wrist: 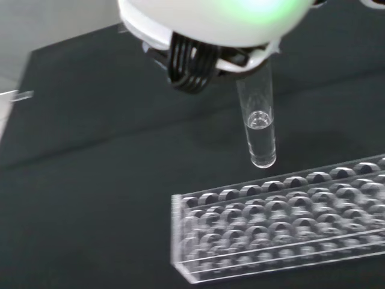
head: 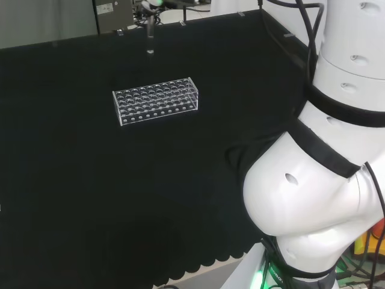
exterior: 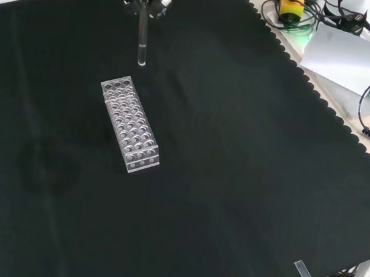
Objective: Shake the test tube.
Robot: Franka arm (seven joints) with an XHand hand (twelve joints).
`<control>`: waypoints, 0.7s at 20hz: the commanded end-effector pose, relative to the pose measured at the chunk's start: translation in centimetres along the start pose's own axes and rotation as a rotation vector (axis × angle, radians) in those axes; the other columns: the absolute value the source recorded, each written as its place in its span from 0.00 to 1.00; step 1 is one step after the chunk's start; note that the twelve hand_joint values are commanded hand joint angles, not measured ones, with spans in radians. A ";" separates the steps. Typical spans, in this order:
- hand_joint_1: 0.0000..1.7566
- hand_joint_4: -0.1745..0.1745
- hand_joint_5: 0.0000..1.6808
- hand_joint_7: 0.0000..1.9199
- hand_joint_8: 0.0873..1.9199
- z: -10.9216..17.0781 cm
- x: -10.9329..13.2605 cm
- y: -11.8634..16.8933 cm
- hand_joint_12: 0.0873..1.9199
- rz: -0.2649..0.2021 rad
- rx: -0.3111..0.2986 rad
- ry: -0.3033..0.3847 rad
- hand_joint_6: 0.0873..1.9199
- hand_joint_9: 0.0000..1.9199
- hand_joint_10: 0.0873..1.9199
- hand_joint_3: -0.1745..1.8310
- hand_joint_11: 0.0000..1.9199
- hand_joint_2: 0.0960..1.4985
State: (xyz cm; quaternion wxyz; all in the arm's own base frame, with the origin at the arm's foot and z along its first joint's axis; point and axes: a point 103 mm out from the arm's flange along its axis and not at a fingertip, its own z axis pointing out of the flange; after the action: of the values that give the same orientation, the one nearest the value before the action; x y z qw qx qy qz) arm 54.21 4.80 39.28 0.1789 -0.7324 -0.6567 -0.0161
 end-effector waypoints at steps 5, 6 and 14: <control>0.70 0.00 0.79 0.89 0.23 -1.8 -13.1 0.0 0.41 0.332 -0.060 -0.113 0.26 0.85 0.30 0.40 0.66 0.40; 0.70 0.00 0.79 0.89 0.23 -1.9 -13.8 -0.1 0.41 0.350 -0.067 -0.132 0.26 0.85 0.30 0.40 0.66 0.40; 0.70 0.00 0.79 0.89 0.23 -2.4 -14.4 0.0 0.42 0.358 -0.078 -0.119 0.26 0.85 0.31 0.40 0.66 0.40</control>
State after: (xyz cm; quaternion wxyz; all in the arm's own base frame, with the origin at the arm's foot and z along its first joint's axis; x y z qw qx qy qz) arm 52.50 -10.46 37.74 0.1054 -0.8490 -0.5160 0.0427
